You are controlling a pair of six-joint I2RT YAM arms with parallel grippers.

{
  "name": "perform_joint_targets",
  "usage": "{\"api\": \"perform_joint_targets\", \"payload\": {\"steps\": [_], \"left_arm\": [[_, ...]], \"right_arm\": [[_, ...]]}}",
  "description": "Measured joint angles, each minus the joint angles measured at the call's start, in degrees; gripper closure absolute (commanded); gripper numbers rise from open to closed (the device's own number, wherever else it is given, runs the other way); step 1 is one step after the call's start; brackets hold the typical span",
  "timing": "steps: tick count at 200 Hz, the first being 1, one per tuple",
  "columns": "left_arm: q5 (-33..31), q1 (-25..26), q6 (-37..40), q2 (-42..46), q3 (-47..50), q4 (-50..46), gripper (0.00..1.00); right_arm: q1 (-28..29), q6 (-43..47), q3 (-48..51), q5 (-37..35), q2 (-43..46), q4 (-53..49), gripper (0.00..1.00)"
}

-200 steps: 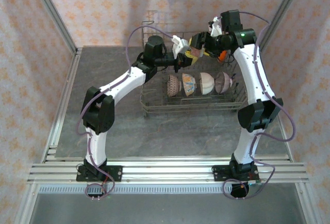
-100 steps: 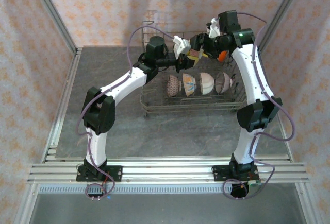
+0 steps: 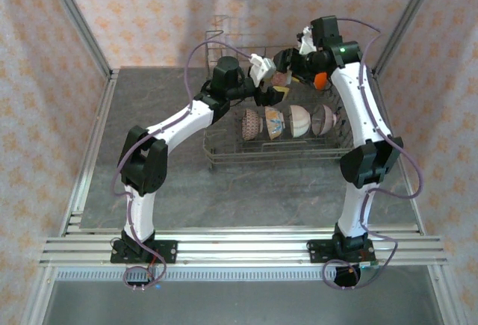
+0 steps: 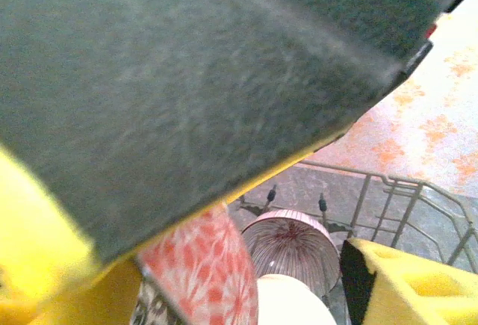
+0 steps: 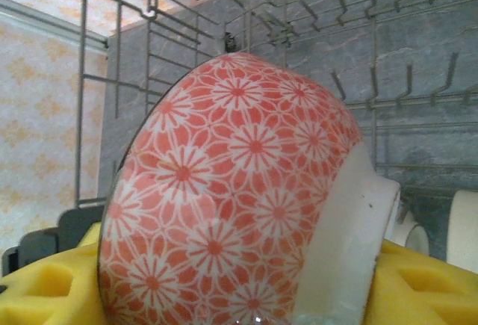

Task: Load the bowls into the dish rack

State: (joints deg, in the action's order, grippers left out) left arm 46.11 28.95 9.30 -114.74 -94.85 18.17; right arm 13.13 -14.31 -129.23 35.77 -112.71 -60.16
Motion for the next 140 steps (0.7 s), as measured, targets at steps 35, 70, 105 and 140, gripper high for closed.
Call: {"api": "perform_joint_targets", "payload": {"steps": [35, 70, 105, 140], "left_arm": [[-3.6, -1.0, 0.0, 1.3, 2.5, 0.5, 0.19], [-5.8, -2.1, -0.3, 2.9, 3.8, 1.0, 0.16], [-8.3, -3.1, -2.2, 6.4, 6.6, 2.9, 0.13], [-13.7, -3.9, -4.2, 10.5, 8.2, 3.1, 0.13]], "right_arm": [[0.0, 0.0, 0.0, -2.4, -1.3, 1.9, 0.56], [0.0, 0.1, -0.4, -4.2, -1.6, 3.0, 0.56], [0.0, 2.3, -1.5, -9.0, -3.1, 4.8, 0.57], [0.0, 6.8, -3.2, -15.4, -6.9, 6.2, 0.57]]}}
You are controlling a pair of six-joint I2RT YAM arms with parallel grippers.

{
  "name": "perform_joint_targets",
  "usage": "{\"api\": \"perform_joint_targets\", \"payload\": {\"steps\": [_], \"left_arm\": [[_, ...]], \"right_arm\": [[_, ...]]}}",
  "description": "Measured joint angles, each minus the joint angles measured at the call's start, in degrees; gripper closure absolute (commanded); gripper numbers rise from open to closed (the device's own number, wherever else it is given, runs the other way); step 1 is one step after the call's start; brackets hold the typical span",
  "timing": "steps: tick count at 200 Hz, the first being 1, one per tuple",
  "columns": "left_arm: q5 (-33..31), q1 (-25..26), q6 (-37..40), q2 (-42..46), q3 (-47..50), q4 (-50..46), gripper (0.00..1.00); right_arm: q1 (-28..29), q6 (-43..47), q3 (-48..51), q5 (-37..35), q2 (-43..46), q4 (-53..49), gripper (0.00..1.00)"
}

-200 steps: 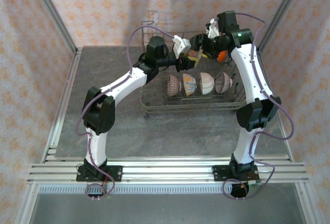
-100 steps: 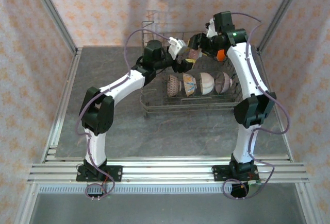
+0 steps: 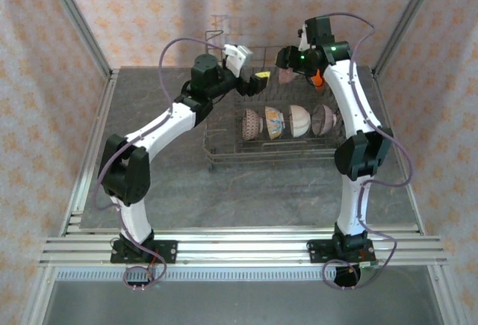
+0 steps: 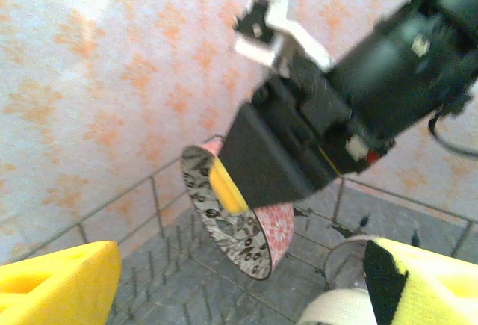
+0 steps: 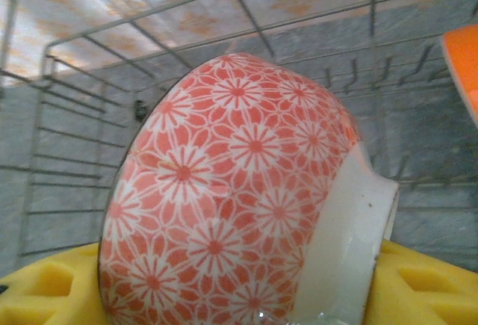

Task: Load the bowls into the dish rack

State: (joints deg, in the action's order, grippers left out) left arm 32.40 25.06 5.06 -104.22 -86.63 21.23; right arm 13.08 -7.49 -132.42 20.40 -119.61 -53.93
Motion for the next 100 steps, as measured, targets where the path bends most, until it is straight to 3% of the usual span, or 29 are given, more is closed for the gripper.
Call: {"api": "perform_joint_targets", "payload": {"steps": [47, 100], "left_arm": [[-10.5, -0.9, -6.3, 5.2, 0.2, -4.4, 0.13], [-15.3, -1.8, -9.5, 7.7, 4.4, -8.8, 0.13]], "right_arm": [[0.0, 6.9, -2.0, -5.5, -4.6, 2.0, 0.57], [0.0, 14.1, -3.9, -8.5, -8.7, 5.3, 0.57]]}}
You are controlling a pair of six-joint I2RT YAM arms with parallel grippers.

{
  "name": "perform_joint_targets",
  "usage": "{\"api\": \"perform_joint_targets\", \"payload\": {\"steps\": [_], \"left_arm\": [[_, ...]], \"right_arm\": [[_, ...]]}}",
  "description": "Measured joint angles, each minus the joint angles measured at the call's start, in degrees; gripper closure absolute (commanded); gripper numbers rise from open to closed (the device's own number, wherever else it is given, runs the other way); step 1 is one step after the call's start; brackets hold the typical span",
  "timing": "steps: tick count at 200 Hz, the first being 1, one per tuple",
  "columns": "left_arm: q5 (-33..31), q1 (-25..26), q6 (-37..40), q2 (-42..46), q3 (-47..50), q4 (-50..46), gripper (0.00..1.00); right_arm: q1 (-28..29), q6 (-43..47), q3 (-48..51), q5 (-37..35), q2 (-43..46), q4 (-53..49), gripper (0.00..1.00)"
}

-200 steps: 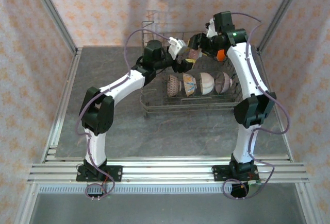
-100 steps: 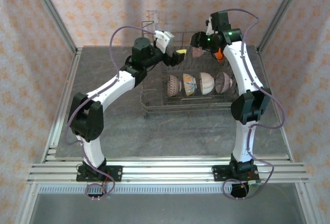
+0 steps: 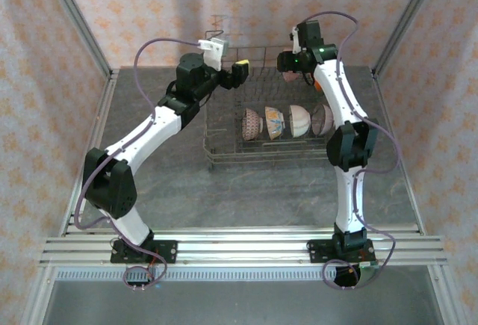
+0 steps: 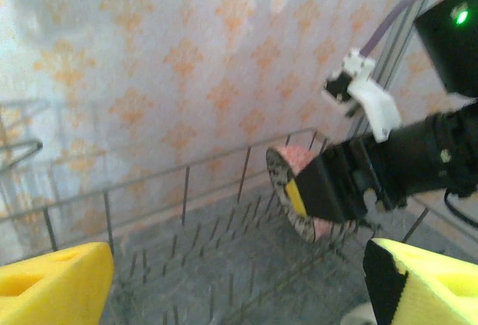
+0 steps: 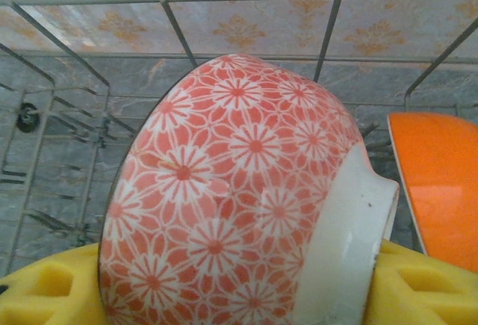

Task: Load the bowls into the dish rack

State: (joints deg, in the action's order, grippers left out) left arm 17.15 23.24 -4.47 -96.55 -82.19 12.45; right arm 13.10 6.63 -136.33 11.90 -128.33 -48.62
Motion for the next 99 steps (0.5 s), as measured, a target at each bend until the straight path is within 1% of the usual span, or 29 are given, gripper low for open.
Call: {"api": "perform_joint_targets", "payload": {"steps": [46, 99], "left_arm": [[-1.1, 0.0, 0.0, 0.0, 1.7, -4.6, 0.13], [-1.4, 0.0, 0.0, 0.0, 1.8, -6.6, 0.13]], "right_arm": [[0.0, 4.8, -0.6, -3.1, -1.6, 0.9, 0.57], [0.0, 7.5, -0.6, -4.5, -1.7, 1.1, 0.58]]}}
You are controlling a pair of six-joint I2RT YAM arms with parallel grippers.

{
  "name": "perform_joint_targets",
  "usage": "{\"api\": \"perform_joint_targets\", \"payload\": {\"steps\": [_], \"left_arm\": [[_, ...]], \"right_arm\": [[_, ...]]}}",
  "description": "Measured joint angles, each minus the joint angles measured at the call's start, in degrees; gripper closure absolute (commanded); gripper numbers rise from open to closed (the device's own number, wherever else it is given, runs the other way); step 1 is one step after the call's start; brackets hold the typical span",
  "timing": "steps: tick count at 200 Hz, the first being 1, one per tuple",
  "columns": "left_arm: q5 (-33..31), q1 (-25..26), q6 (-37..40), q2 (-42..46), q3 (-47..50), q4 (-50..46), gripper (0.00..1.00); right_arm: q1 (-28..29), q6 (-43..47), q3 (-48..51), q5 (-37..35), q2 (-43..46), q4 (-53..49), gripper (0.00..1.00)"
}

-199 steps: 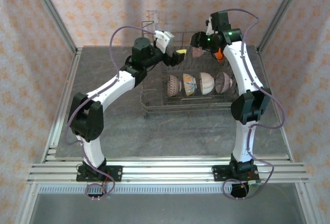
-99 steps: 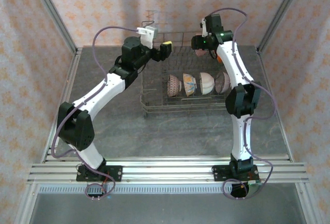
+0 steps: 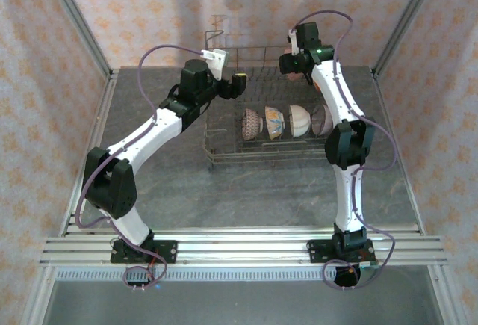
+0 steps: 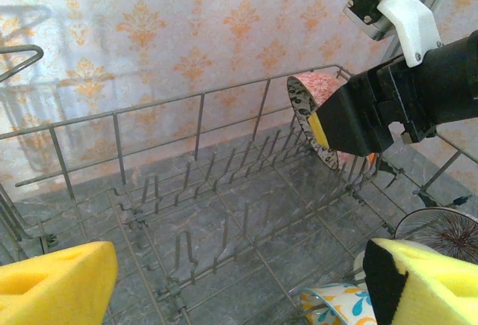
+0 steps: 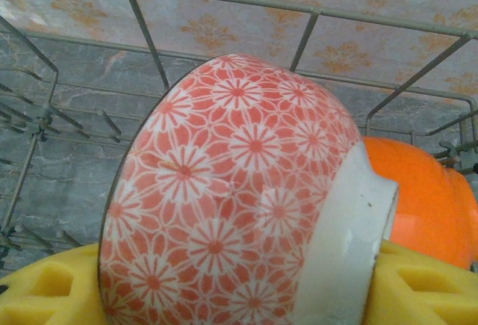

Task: Load the bowls into the dish rack

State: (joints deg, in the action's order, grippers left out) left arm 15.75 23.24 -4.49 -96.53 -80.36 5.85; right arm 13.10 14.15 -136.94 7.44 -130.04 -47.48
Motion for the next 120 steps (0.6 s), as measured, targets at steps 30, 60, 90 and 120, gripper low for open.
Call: {"api": "perform_joint_targets", "payload": {"steps": [30, 60, 90, 120], "left_arm": [[-0.7, 0.0, 0.0, 0.8, 2.4, -0.1, 0.13], [-1.3, 0.0, 0.0, 1.3, 4.0, -0.1, 0.13], [-1.3, 0.0, 0.0, 2.1, 4.7, -0.1, 0.13], [-1.3, 0.0, 0.4, 2.2, 4.8, -0.1, 0.12]], "right_arm": [[0.0, 1.2, 0.0, 0.1, 0.0, 0.0, 0.57], [-0.3, 1.6, 0.0, 0.9, 0.0, 0.0, 0.57], [-0.9, 1.6, 0.0, 1.6, 0.0, 0.0, 0.57], [-1.7, 1.6, 0.0, 1.6, 0.0, 0.0, 0.58]]}}
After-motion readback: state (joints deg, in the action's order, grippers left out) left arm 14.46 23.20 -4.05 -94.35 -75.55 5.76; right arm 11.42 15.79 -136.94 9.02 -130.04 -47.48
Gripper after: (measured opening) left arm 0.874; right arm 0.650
